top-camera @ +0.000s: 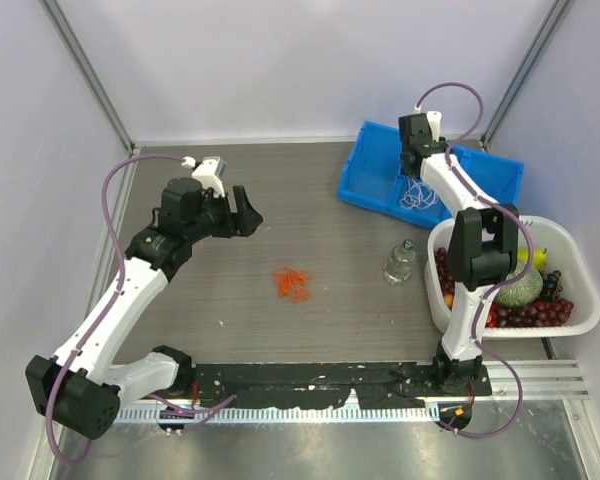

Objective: Untangle the cables

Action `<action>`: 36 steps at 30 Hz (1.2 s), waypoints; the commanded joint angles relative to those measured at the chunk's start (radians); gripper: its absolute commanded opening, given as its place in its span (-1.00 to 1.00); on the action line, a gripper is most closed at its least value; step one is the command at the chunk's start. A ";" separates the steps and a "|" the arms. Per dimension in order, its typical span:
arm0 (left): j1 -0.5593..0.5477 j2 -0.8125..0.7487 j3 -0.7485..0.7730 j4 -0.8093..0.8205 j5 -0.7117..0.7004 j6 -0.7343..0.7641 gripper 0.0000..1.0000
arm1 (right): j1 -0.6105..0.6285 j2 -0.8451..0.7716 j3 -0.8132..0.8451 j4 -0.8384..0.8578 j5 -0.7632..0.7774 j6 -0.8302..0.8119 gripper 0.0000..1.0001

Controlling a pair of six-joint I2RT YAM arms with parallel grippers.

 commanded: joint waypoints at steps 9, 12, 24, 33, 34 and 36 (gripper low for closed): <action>0.023 0.011 -0.011 0.069 0.057 -0.004 0.55 | 0.375 -0.288 -0.157 -0.065 0.046 0.011 0.08; 0.024 0.034 -0.011 0.077 0.102 -0.009 0.37 | 0.518 -0.357 -0.272 -0.010 0.013 0.071 0.06; 0.026 0.169 -0.038 0.118 0.269 -0.088 0.09 | 0.775 -0.535 -0.734 0.401 -0.303 0.378 -0.07; 0.023 0.196 -0.317 0.373 0.315 -0.314 -0.22 | 0.778 -0.658 -0.946 0.582 -0.372 0.414 -0.07; 0.021 0.206 -0.327 0.374 0.311 -0.314 -0.23 | 0.776 -0.666 -0.954 0.593 -0.383 0.416 -0.07; 0.014 0.233 -0.328 0.371 0.298 -0.313 -0.24 | 0.776 -0.666 -0.975 0.611 -0.392 0.421 -0.07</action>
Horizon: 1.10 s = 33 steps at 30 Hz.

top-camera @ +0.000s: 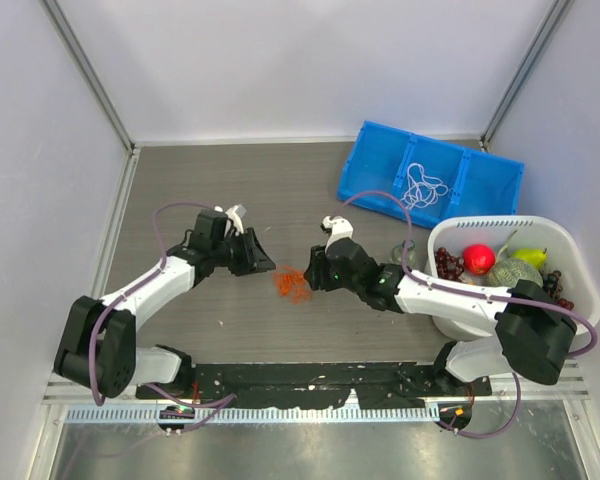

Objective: Untangle the cables

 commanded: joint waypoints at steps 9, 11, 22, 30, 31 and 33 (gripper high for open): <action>-0.035 0.157 0.030 0.121 -0.072 -0.019 -0.43 | -0.001 -0.064 -0.091 0.179 -0.058 0.039 -0.07; -0.038 0.179 0.049 0.107 -0.090 -0.007 -0.42 | 0.001 -0.081 -0.103 0.179 -0.051 0.033 -0.07; -0.078 0.263 0.116 0.052 -0.176 0.065 -0.44 | -0.003 -0.107 -0.111 0.169 -0.027 0.012 -0.07; -0.108 0.271 0.121 0.041 -0.202 0.081 -0.43 | -0.001 -0.089 -0.108 0.177 -0.034 0.016 -0.07; -0.111 0.272 0.121 0.043 -0.202 0.081 -0.45 | -0.003 -0.084 -0.107 0.179 -0.035 0.016 -0.07; -0.117 0.276 0.121 0.044 -0.205 0.079 -0.49 | -0.003 -0.077 -0.105 0.182 -0.037 0.019 -0.07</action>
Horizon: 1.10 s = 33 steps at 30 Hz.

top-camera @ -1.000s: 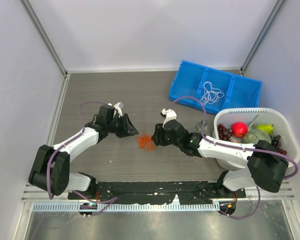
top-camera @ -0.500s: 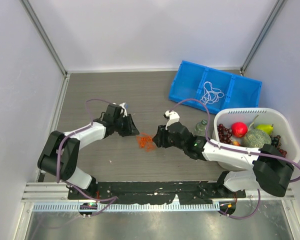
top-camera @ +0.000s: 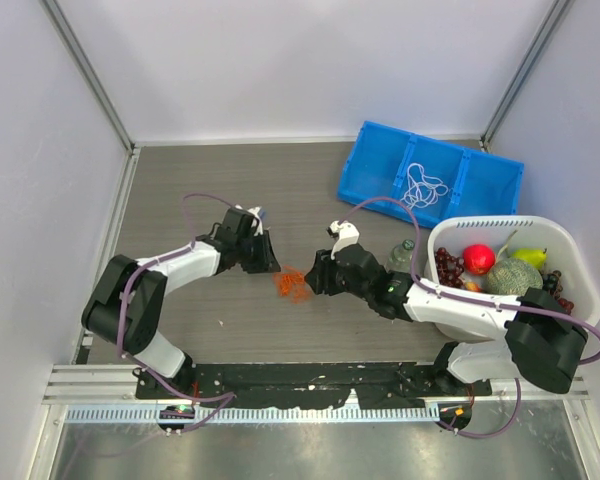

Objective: Untangle the cables

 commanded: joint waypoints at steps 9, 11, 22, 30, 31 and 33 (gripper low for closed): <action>-0.042 -0.088 0.044 -0.052 -0.084 0.053 -0.92 | -0.001 0.031 0.017 0.060 -0.004 0.009 -0.07; -0.049 -0.129 0.050 -0.080 -0.092 0.067 -1.00 | -0.003 0.038 0.020 0.068 -0.012 0.012 -0.07; -0.064 -0.348 0.092 -0.229 0.006 0.083 -1.00 | 0.001 0.091 0.054 0.167 -0.114 0.043 0.01; -0.064 -0.450 0.115 -0.284 0.057 0.056 -1.00 | -0.001 0.097 0.077 0.192 -0.108 -0.119 0.01; -0.064 -0.454 0.116 -0.290 0.060 0.056 -1.00 | -0.001 0.102 0.077 0.210 -0.134 -0.146 0.00; -0.064 -0.467 0.121 -0.302 0.069 0.055 -1.00 | 0.001 0.114 0.078 0.235 -0.197 -0.207 -0.02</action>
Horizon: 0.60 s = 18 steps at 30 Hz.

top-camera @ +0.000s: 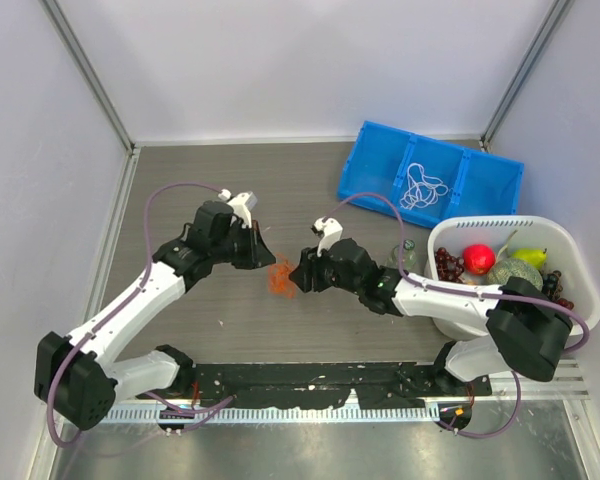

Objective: Untangle the cables

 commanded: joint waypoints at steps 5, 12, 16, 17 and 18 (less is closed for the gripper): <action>-0.005 -0.061 0.052 -0.053 0.053 -0.007 -1.00 | 0.002 0.023 0.065 0.101 -0.079 -0.210 -0.04; -0.005 -0.084 0.046 -0.070 0.059 -0.008 -1.00 | 0.001 0.052 0.111 0.093 -0.105 -0.236 -0.04; -0.005 -0.090 0.045 -0.071 0.063 -0.010 -1.00 | 0.002 0.069 0.112 0.145 -0.154 -0.223 -0.15; -0.005 -0.090 0.046 -0.071 0.062 -0.008 -1.00 | 0.001 0.071 0.114 0.147 -0.174 -0.225 -0.23; -0.005 -0.090 0.046 -0.073 0.059 -0.005 -1.00 | 0.001 0.077 0.118 0.150 -0.180 -0.225 -0.37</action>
